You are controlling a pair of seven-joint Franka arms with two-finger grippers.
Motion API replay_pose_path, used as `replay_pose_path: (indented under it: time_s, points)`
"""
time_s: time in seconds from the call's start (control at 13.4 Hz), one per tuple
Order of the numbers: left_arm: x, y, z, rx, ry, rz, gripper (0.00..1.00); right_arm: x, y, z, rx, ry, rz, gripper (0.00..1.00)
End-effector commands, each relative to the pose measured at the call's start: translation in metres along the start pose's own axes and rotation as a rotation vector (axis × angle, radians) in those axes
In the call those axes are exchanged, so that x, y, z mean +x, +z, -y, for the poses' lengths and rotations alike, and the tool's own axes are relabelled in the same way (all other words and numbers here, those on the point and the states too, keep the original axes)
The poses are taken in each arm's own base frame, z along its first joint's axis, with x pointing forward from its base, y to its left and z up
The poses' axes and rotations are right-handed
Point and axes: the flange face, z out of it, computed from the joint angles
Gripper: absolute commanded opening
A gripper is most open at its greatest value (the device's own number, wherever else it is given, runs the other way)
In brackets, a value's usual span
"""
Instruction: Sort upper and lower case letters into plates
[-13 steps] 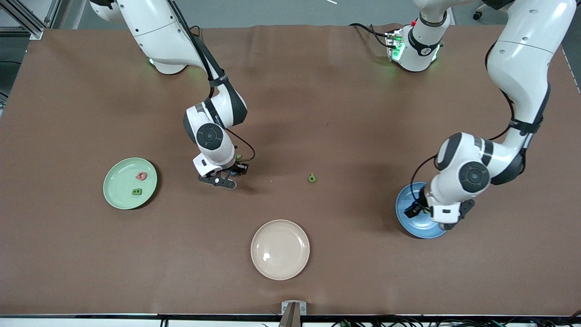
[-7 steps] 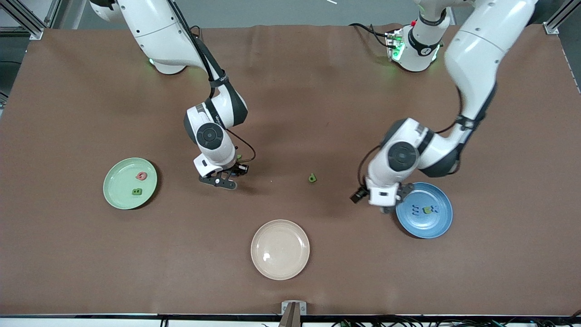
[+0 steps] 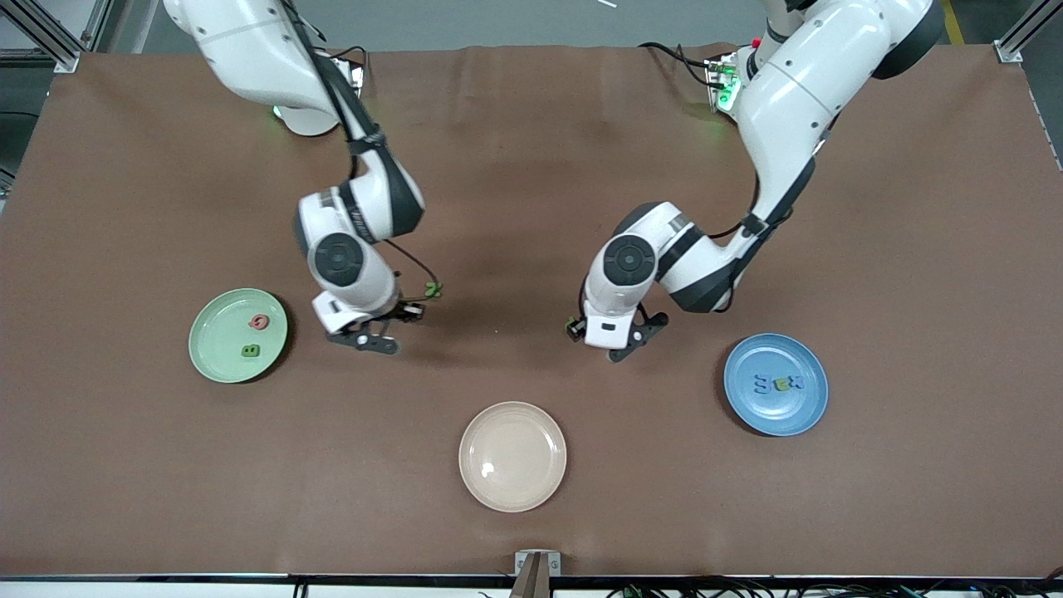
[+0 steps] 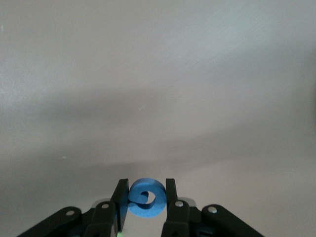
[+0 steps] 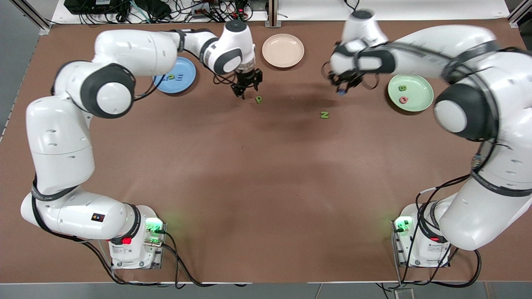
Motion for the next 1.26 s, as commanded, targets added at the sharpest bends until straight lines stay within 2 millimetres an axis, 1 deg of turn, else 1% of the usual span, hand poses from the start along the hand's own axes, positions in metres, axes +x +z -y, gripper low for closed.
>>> replay_pose_path:
  time_s: [0.0, 0.07, 0.22, 0.3, 0.37, 0.45, 0.52, 0.6, 0.67, 0.82, 0.89, 0.97, 1.04, 1.19]
  points:
    - [-0.006, 0.006, -0.021, -0.013, -0.018, -0.020, 0.69, 0.015, -0.036, -0.077, 0.030, -0.125, 0.007, 0.24]
    - [-0.009, 0.008, -0.021, -0.009, -0.012, -0.021, 0.69, 0.019, -0.034, -0.101, 0.031, -0.144, 0.012, 0.24]
    - [-0.011, 0.015, -0.022, -0.009, -0.008, -0.016, 0.65, 0.032, -0.032, -0.155, 0.012, -0.214, 0.014, 0.24]
    - [-0.013, 0.014, -0.025, -0.019, -0.007, -0.019, 0.64, 0.038, -0.026, -0.185, 0.014, -0.246, 0.024, 0.24]
    - [-0.012, 0.019, -0.025, -0.026, -0.008, -0.018, 0.63, 0.041, -0.018, -0.213, 0.020, -0.269, 0.031, 0.24]
    - [-0.015, 0.021, -0.027, -0.029, -0.002, -0.025, 0.62, 0.043, -0.014, -0.231, 0.023, -0.290, 0.037, 0.24]
    - [-0.011, 0.023, -0.025, -0.023, -0.007, -0.033, 0.62, 0.044, -0.012, -0.252, 0.029, -0.310, 0.040, 0.24]
    - [-0.012, 0.026, -0.025, -0.020, -0.006, -0.034, 0.60, 0.043, -0.007, -0.267, 0.034, -0.338, 0.048, 0.24]
    - [-0.014, 0.026, -0.026, -0.020, 0.000, -0.035, 0.59, 0.042, -0.003, -0.276, 0.035, -0.345, 0.043, 0.24]
    - [-0.013, 0.028, -0.025, -0.017, 0.001, -0.035, 0.57, 0.037, 0.016, -0.287, 0.030, -0.366, 0.007, 0.24]
    - [-0.013, 0.033, -0.024, -0.012, -0.001, -0.030, 0.55, 0.034, 0.024, -0.292, 0.027, -0.380, -0.009, 0.24]
    - [-0.017, 0.033, -0.025, -0.012, 0.000, -0.028, 0.52, 0.033, 0.032, -0.301, 0.026, -0.395, -0.009, 0.24]
    - [-0.018, 0.033, -0.025, -0.012, 0.002, -0.028, 0.49, 0.033, 0.038, -0.309, 0.025, -0.415, -0.007, 0.25]
    - [-0.017, 0.042, -0.023, 0.000, 0.002, -0.023, 0.45, 0.036, 0.052, -0.323, 0.017, -0.437, -0.022, 0.25]
